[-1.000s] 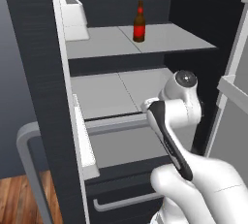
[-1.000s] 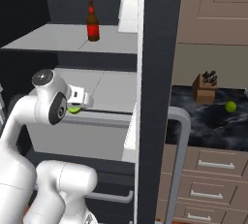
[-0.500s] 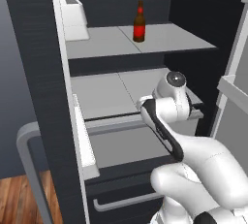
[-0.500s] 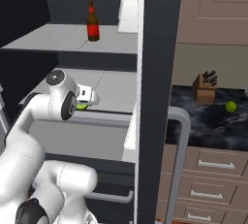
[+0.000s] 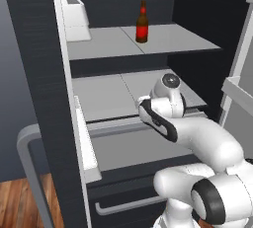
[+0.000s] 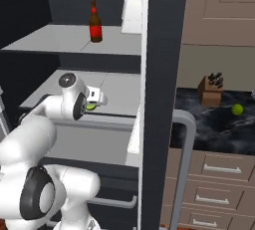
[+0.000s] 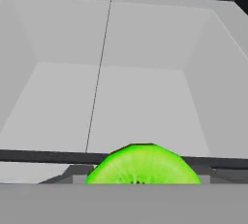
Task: Place the beer on the top shelf of the fridge to keep it out of children's reach, and place the kiwi and lime on lower shelves for easy access.
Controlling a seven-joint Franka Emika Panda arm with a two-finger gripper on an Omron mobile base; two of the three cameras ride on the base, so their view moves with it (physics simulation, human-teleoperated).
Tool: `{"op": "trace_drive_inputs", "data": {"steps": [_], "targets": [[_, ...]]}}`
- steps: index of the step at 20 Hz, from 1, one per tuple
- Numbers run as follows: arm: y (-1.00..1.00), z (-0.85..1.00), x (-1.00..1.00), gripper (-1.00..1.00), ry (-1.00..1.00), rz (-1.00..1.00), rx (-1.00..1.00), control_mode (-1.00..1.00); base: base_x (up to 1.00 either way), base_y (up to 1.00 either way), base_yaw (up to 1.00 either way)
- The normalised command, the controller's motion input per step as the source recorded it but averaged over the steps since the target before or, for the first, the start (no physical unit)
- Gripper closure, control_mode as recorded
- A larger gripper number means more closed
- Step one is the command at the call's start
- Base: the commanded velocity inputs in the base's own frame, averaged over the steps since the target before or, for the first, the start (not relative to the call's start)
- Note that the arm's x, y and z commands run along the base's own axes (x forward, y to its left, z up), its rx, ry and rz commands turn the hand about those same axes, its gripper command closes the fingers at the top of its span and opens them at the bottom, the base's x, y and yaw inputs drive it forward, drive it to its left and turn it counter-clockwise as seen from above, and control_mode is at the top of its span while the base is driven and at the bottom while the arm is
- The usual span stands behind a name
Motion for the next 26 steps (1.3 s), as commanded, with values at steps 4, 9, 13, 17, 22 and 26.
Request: {"op": "trace_drive_inputs", "data": {"steps": [4, 9, 13, 17, 22, 26], "targets": [[0.00, -0.23, 0.55, 1.00, 0.00, 0.00, 0.00, -1.00, 0.00, 0.00, 0.00], [0.00, -0.28, 0.51, 1.00, 0.00, 0.00, 0.00, -1.00, 0.00, 0.00, 0.00], [0.00, -0.26, 0.51, 1.00, 0.00, 0.00, 0.00, -1.00, 0.00, 0.00, 0.00], [0.00, -0.25, 0.52, 1.00, 0.00, 0.00, 0.00, -1.00, 0.00, 0.00, 0.00], [0.00, -0.25, 0.56, -1.00, 0.00, 0.00, 0.00, -1.00, 0.00, 0.00, 0.00], [0.00, -0.26, 0.58, -1.00, 0.00, 0.00, 0.00, -1.00, 0.00, 0.00, 0.00]]}}
